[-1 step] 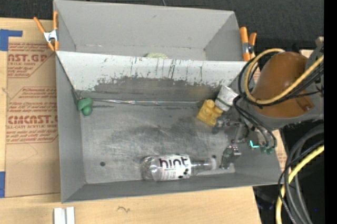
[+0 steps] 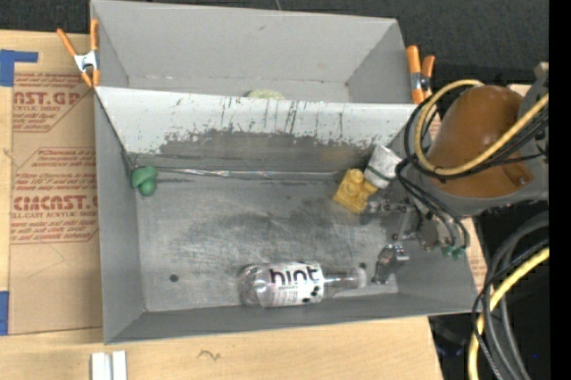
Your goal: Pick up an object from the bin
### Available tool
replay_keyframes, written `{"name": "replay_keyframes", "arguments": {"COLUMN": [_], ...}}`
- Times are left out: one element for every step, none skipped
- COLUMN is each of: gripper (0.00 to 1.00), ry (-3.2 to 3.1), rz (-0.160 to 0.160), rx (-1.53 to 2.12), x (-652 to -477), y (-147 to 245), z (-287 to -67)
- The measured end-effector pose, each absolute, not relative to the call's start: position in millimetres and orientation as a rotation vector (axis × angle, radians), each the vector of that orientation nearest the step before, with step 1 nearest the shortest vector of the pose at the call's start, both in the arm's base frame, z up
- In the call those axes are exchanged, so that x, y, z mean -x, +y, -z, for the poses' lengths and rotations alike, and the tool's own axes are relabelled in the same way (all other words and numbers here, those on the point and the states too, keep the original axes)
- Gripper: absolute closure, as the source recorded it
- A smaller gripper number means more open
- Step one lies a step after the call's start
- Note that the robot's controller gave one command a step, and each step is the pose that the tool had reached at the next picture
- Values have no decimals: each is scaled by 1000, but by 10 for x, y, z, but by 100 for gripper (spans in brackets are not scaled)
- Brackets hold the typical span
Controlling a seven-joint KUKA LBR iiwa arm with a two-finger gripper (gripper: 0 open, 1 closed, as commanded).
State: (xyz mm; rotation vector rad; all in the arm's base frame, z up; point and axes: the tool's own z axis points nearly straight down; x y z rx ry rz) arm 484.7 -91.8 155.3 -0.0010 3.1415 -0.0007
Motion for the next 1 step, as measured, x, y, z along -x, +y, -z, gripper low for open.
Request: {"name": "replay_keyframes", "arguments": {"gripper": [0], "ry": [3135], "rz": [2], "rx": [106], "x": [-4854], "y": [-328], "z": [-852]}}
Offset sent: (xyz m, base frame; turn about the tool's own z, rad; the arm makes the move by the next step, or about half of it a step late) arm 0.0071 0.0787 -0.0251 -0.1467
